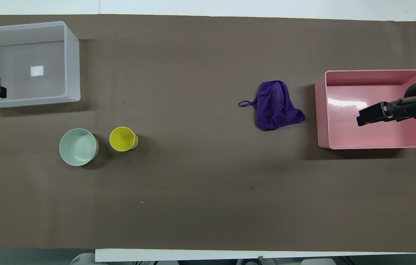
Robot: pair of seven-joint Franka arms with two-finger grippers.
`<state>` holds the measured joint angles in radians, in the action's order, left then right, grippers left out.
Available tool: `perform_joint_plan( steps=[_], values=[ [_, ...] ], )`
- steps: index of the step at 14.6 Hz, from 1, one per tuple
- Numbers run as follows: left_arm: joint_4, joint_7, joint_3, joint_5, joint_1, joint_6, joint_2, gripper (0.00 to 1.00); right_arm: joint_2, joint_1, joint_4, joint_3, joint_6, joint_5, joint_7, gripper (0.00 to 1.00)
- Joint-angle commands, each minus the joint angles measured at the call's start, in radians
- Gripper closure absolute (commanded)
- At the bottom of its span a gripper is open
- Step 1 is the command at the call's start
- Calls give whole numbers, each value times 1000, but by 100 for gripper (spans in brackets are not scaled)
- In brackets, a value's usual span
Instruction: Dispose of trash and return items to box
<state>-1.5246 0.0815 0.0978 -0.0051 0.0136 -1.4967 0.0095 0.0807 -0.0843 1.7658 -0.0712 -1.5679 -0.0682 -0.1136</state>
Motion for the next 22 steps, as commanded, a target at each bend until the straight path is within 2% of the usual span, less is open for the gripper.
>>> perform_joint_plan(
  steps=[1,3,4,5,7,8,11,14,16,17,18,22],
  values=[
    [5,-25,-4,-7,-6,29,-13,0,27,-3,32,-5,-17,1,11,1],
    [-11,-29,-3,-7,-4,26,-19,0,27,-3,34,-5,-15,1,9,0],
    [-59,-29,-4,-7,-3,10,-38,0,27,-3,34,-5,-17,1,3,0],
    [-212,-22,-4,-7,-3,-66,-115,0,27,-2,35,-5,-23,1,0,0],
    [-627,-11,-4,-9,6,-401,-308,0,14,36,35,-9,-75,-2,14,1],
    [-760,-8,-3,-9,6,-506,-347,0,-2,55,34,-9,-87,-7,29,1],
    [-859,-9,-3,-9,8,-577,-287,0,-96,119,27,-12,-191,-18,71,1],
    [-971,-2,-3,-9,8,-744,-228,0,-197,185,30,-12,-351,-18,130,1],
    [-999,9,-1,-9,-1,-763,-191,0,-260,222,44,-10,-463,-16,143,1],
    [-1020,41,-1,-9,-6,-778,-189,29,-283,224,73,-10,-516,-16,146,1],
    [-1035,79,-1,-9,-12,-780,-197,99,-295,224,102,-10,-562,-16,146,2],
    [-1039,95,-3,-9,-43,-784,-194,100,-389,224,155,-12,-679,-13,141,2]
  ],
)
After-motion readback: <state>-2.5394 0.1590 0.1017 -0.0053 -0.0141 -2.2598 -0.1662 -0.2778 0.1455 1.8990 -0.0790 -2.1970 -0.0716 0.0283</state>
